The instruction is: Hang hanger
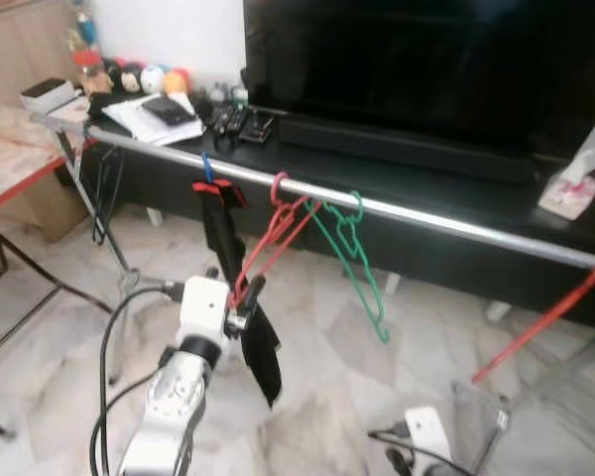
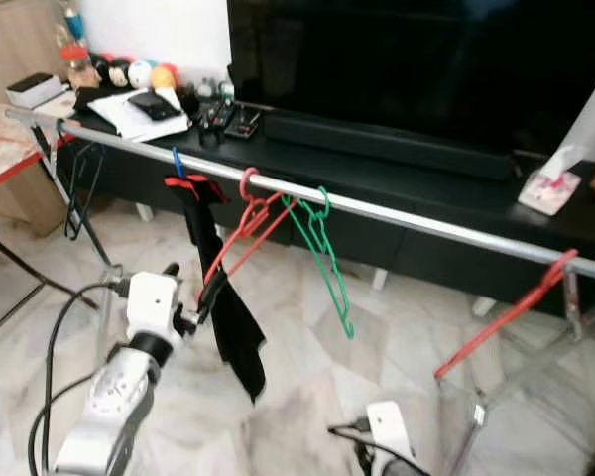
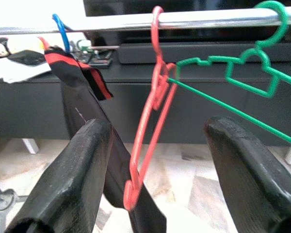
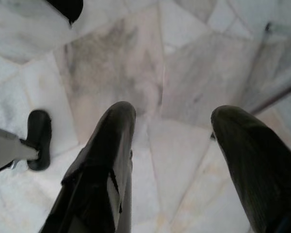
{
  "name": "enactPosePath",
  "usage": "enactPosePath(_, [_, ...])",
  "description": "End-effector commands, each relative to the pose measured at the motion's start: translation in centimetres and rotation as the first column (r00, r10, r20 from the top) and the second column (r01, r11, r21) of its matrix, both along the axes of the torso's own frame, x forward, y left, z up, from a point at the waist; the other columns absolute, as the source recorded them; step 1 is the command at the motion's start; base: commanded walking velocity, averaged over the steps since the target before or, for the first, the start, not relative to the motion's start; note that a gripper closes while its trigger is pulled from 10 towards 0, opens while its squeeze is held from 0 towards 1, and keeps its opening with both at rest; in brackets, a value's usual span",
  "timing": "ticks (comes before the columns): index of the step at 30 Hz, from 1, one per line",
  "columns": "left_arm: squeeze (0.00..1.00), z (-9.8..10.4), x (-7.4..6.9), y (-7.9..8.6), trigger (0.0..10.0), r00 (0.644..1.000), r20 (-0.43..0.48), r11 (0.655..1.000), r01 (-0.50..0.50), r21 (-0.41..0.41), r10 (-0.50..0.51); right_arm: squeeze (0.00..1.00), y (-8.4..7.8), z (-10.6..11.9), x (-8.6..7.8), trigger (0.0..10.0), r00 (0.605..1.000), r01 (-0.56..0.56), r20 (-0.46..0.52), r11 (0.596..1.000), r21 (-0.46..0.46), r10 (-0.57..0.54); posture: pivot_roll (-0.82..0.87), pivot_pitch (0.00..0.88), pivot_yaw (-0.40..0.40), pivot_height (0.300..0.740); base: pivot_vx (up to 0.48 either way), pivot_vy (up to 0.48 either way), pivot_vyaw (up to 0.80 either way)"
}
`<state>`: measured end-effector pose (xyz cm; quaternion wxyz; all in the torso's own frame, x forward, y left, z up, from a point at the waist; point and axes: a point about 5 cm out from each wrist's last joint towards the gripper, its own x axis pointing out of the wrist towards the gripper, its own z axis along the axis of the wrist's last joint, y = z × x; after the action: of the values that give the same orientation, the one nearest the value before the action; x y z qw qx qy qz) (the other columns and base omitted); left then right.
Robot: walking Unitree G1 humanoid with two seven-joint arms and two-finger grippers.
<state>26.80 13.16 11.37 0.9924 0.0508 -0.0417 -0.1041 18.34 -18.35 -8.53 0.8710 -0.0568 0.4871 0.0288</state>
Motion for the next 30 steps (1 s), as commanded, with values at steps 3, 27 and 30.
enactPosePath(3, [0.0, 0.2, 0.0, -0.2, 10.0, 1.0, 0.004, 1.0, 0.006, 0.015, -0.006, 0.0, -0.4, 0.0, -0.1, 10.0, 1.0, 0.011, -0.005, 1.0, -0.006, -0.011, 0.03, 0.0, -0.055, 0.74, -0.268, 0.0, 0.0])
enactPosePath(27, [0.0, -0.2, 0.2, 0.3, 10.0, 1.0, -0.015, 0.999, 0.001, 0.033, -0.001, 0.0, -0.2, -0.1, -0.3, 10.0, 1.0, 0.018, 0.002, 1.0, 0.001, -0.018, 0.03, 0.0, -0.049, 0.74, -0.202, 0.0, 0.0])
enactPosePath(30, [0.0, -0.8, 0.5, 1.9, 10.0, 0.997, -0.064, 0.998, -0.044, 0.035, 0.046, 0.0, -0.2, -0.1, -0.3, 10.0, 1.0, 0.018, 0.003, 1.0, 0.001, -0.018, 0.03, 0.0, -0.048, 0.74, 0.0, 0.0, 0.0])
